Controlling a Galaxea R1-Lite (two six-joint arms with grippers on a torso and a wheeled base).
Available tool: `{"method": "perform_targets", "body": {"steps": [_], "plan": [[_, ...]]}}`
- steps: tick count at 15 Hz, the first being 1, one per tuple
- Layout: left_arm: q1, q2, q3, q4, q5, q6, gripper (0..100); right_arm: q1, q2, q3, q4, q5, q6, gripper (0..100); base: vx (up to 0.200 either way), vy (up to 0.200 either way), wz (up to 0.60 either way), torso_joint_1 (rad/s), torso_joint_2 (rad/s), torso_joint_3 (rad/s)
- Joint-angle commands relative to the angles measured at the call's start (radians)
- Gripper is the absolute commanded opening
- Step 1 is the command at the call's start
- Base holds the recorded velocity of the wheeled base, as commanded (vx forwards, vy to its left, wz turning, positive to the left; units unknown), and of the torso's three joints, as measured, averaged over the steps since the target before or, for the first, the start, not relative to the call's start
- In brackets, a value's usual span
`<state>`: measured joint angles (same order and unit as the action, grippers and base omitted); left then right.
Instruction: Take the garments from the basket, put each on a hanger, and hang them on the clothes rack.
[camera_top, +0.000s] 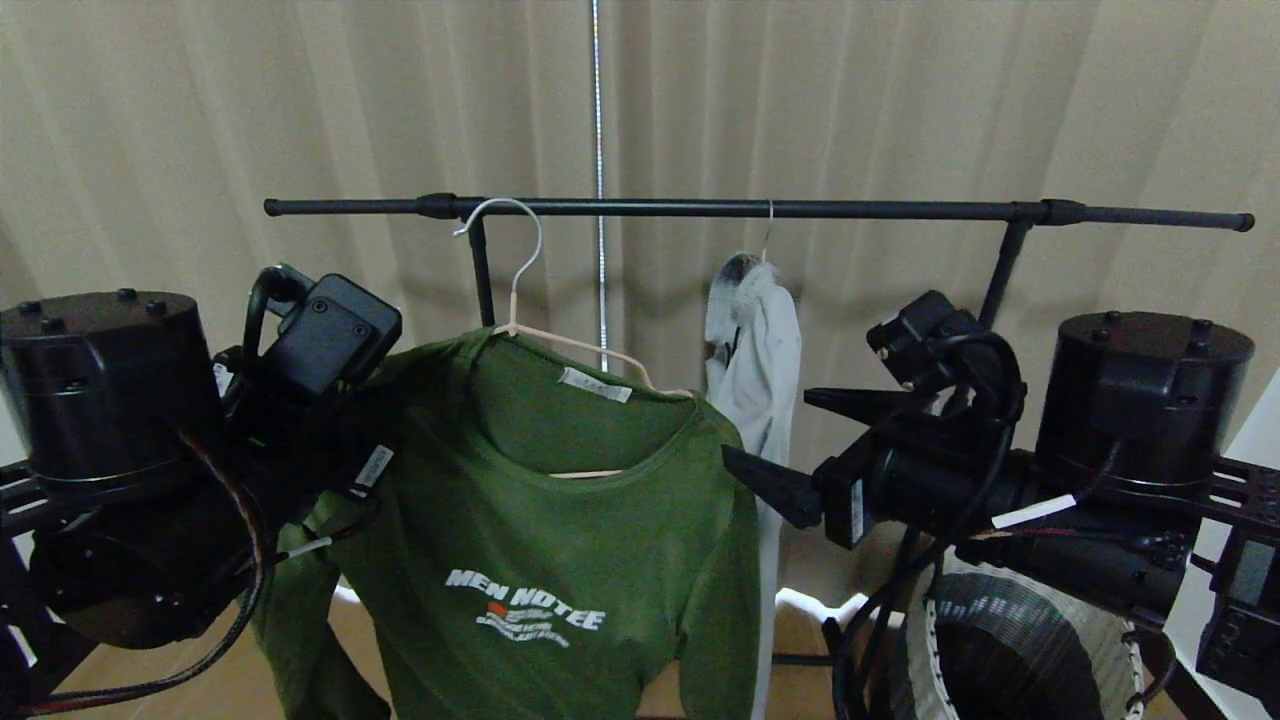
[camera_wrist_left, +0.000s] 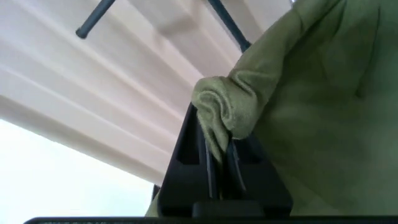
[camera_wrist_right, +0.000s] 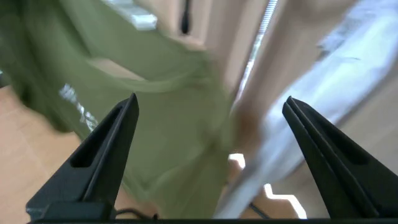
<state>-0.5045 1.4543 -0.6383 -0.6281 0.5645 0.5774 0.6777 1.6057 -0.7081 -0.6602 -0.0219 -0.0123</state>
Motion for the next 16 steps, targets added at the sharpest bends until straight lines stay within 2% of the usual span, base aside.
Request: {"method": "perform_targets", "body": {"steps": [1, 3, 5, 8, 12, 16], "plan": [[-0.006, 0.012, -0.003, -0.002, 0.005, -0.011, 0, 0.019, -0.012, -0.007, 0.002, 0.0, -0.003, 100, 0.0, 0.0, 0.0, 0.0, 0.0, 0.0], [-0.009, 0.014, -0.003, -0.001, 0.005, -0.039, 0, 0.019, -0.006, -0.021, 0.002, -0.001, -0.011, 100, 0.0, 0.0, 0.0, 0.0, 0.0, 0.0], [-0.059, 0.021, -0.004, -0.001, 0.005, -0.097, 0, 0.019, 0.037, -0.097, 0.004, -0.004, -0.077, 100, 0.0, 0.0, 0.0, 0.0, 0.0, 0.0], [-0.077, 0.02, -0.004, -0.001, 0.003, -0.1, 0, 0.014, 0.088, -0.215, 0.057, -0.03, -0.17, 100, 0.0, 0.0, 0.0, 0.0, 0.0, 0.0], [-0.12, 0.018, -0.004, -0.002, 0.003, -0.099, 0, 0.014, 0.151, -0.327, 0.119, -0.092, -0.215, 100, 0.0, 0.0, 0.0, 0.0, 0.0, 0.0], [-0.141, 0.018, -0.003, -0.002, 0.002, -0.1, 0, 0.014, 0.171, -0.337, 0.122, -0.107, -0.25, 100, 0.0, 0.0, 0.0, 0.0, 0.0, 0.0]]}}
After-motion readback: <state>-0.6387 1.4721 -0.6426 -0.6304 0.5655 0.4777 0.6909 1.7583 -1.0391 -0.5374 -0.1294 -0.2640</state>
